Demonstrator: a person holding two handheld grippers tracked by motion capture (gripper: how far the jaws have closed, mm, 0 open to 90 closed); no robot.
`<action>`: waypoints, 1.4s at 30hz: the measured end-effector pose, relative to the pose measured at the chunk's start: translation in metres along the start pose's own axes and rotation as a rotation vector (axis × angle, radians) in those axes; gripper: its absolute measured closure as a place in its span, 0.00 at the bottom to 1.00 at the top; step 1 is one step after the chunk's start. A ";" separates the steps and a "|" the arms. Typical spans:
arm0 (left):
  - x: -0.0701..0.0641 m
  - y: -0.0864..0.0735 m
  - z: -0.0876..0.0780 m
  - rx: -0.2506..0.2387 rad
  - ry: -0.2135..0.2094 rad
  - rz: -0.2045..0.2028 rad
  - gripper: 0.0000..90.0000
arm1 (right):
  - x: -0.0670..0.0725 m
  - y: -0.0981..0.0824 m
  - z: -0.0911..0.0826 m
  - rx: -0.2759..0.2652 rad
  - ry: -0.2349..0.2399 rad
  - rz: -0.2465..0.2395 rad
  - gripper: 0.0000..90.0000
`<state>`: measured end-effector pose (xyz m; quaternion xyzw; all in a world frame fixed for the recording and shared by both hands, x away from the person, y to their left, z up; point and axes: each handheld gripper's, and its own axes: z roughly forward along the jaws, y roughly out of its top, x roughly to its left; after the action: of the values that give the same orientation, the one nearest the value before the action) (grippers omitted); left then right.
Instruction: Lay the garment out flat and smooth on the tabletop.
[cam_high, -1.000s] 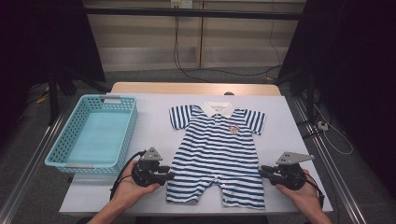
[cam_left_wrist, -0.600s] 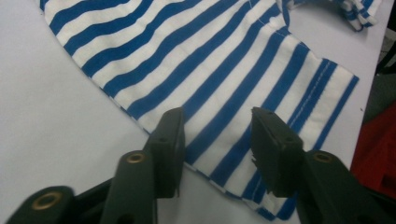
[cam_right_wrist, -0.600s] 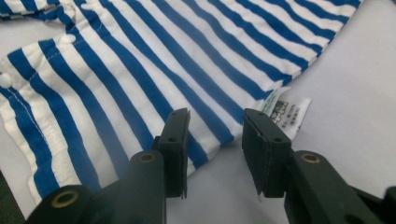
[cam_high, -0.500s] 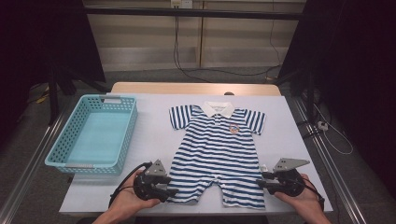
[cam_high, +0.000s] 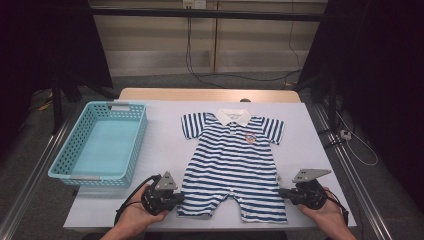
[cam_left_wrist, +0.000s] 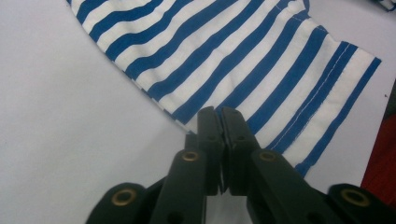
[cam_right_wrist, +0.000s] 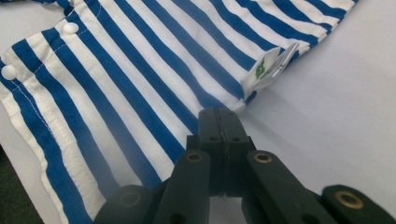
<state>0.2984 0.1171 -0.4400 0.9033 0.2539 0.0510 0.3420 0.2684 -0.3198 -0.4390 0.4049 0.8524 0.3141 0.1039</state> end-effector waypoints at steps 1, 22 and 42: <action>0.000 0.001 -0.001 0.014 0.005 0.008 0.99 | 0.000 -0.001 -0.001 0.001 0.003 0.003 1.00; -0.011 0.001 -0.003 0.013 -0.110 -0.035 0.99 | -0.003 -0.009 -0.011 -0.031 -0.005 0.008 1.00; 0.011 0.005 -0.011 -0.108 0.001 -0.090 0.50 | -0.003 -0.007 -0.021 -0.224 -0.060 0.049 0.53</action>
<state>0.3073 0.1259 -0.4287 0.8712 0.2913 0.0494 0.3920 0.2569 -0.3344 -0.4268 0.4207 0.7984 0.3973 0.1662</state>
